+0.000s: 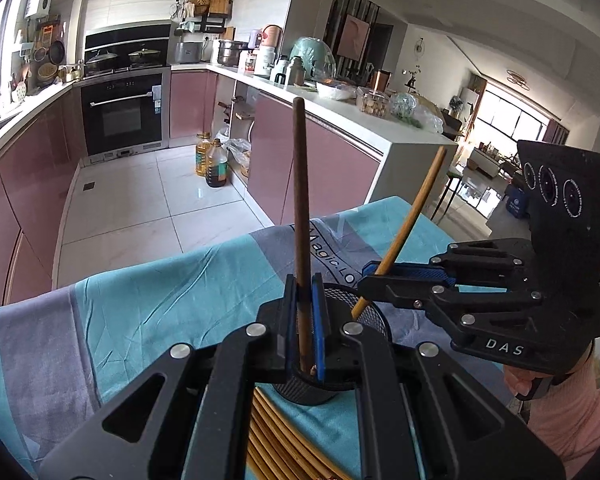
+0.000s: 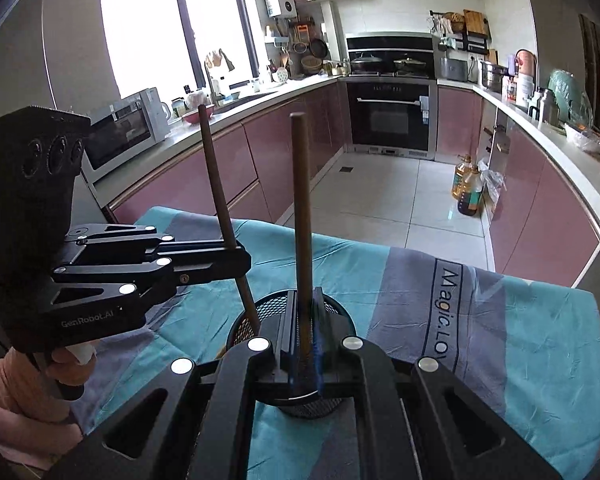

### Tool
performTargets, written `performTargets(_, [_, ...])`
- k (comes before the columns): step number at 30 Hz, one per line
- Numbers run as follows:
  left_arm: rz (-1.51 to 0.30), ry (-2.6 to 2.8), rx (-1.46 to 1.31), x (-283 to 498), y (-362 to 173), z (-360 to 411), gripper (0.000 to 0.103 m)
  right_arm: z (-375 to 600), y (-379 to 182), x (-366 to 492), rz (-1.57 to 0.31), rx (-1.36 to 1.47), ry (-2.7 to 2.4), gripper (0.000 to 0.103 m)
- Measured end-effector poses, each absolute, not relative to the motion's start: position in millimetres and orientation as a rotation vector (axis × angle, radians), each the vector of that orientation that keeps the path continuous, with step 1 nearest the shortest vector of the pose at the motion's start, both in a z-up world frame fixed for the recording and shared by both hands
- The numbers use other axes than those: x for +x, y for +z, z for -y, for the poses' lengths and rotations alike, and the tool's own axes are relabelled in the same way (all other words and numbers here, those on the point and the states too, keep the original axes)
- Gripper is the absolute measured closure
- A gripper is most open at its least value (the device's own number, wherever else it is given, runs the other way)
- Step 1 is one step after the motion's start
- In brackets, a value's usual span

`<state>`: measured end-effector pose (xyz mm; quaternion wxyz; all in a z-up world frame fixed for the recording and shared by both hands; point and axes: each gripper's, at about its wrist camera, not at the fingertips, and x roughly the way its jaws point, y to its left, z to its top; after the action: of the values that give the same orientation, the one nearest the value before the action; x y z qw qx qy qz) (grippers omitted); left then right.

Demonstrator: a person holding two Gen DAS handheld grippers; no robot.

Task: Organize utensils
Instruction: 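Lower the chopstick into the mesh cup and open the left gripper while the right gripper releases its own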

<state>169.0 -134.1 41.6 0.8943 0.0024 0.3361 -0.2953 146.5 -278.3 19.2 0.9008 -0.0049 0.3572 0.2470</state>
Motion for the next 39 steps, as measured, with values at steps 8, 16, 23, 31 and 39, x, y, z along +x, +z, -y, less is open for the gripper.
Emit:
performTargets(8, [-0.702, -0.577, 0.014, 180, 34, 139, 0.091, 271, 19, 163, -0.737, 0.018, 0.467, 0.095])
performTargets(16, [-0.664, -0.532, 0.009, 176, 36, 120, 0.077, 280, 17, 163, -0.685, 0.073, 0.399, 0.078])
performTargets(23, [-0.629, -0.493, 0.035, 145, 26, 94, 0.061, 282, 31, 109, -0.585, 0.061, 0.461, 0.065])
performTargets(31, [-0.759, -0.455, 0.086, 119, -37, 67, 0.06, 248, -8, 62, -0.69, -0.001, 0.589, 0.062])
performTargets(39, [-0.878, -0.413, 0.087, 110, -91, 57, 0.061, 227, -66, 70, -0.865, 0.024, 0.56, 0.067])
